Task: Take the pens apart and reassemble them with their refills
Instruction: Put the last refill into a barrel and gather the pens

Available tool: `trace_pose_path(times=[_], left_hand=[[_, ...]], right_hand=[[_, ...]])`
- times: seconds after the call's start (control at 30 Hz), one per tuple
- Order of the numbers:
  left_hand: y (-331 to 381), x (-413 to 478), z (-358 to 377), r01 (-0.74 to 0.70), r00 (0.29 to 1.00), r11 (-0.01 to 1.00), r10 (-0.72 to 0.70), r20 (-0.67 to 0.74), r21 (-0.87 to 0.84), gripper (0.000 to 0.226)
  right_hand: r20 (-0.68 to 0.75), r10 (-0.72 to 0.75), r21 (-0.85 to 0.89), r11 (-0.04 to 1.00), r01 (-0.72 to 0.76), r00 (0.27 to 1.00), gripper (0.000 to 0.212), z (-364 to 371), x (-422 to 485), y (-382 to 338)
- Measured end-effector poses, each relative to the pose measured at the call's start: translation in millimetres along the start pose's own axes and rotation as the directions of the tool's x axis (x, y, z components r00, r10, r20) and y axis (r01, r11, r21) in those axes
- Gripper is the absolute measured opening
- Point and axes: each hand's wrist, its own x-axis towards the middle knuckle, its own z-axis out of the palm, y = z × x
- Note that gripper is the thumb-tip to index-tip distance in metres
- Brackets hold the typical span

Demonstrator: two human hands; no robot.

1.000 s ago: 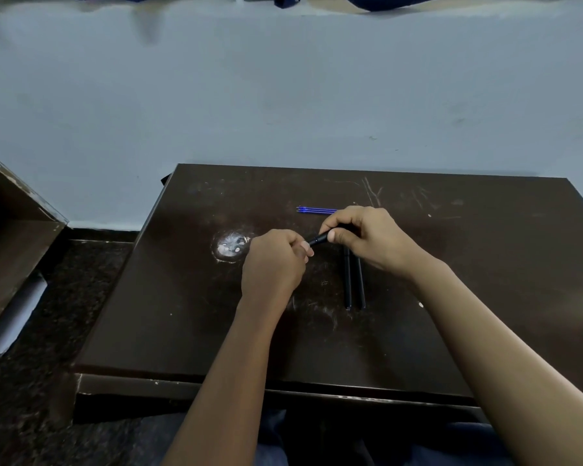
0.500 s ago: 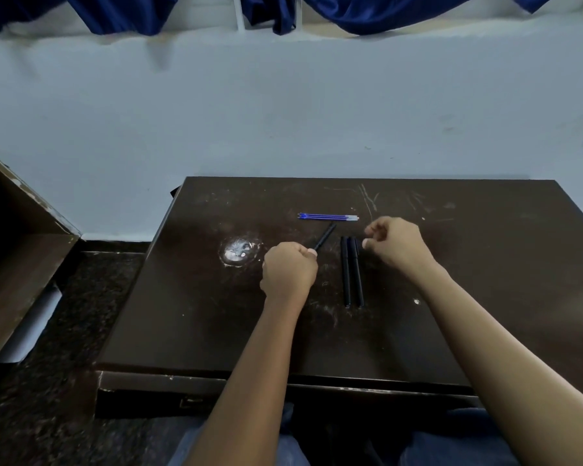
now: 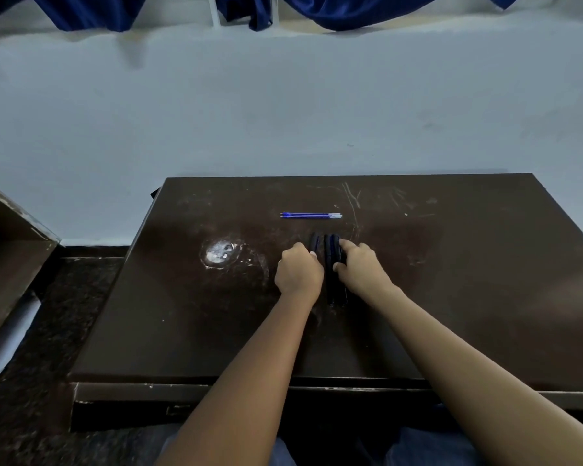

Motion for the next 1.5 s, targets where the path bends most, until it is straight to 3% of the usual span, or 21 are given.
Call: trace_pose_path(times=[0.33, 0.53, 0.77, 1.5], left_hand=[[-16, 7, 17, -0.201, 0.980, 0.972, 0.198, 0.037, 0.122, 0.024], [-14, 9, 19, -0.193, 0.979, 0.977, 0.186, 0.078, 0.093, 0.027], [-12, 10, 19, -0.278, 0.957, 0.955, 0.266, 0.113, 0.102, 0.028], [-30, 24, -6, -0.214, 0.973, 0.952, 0.186, 0.139, 0.221, 0.035]], right_hand=[[0.012, 0.018, -0.012, 1.000, -0.018, 1.000, 0.060, 4, 4, 0], [0.021, 0.007, -0.026, 1.000, -0.006, 1.000, 0.059, 6, 3, 1], [0.011, -0.006, -0.020, 1.000, 0.007, 1.000, 0.057, 8, 6, -1], [0.034, -0.072, 0.023, 0.997, 0.071, 0.997, 0.058, 31, 13, -23]])
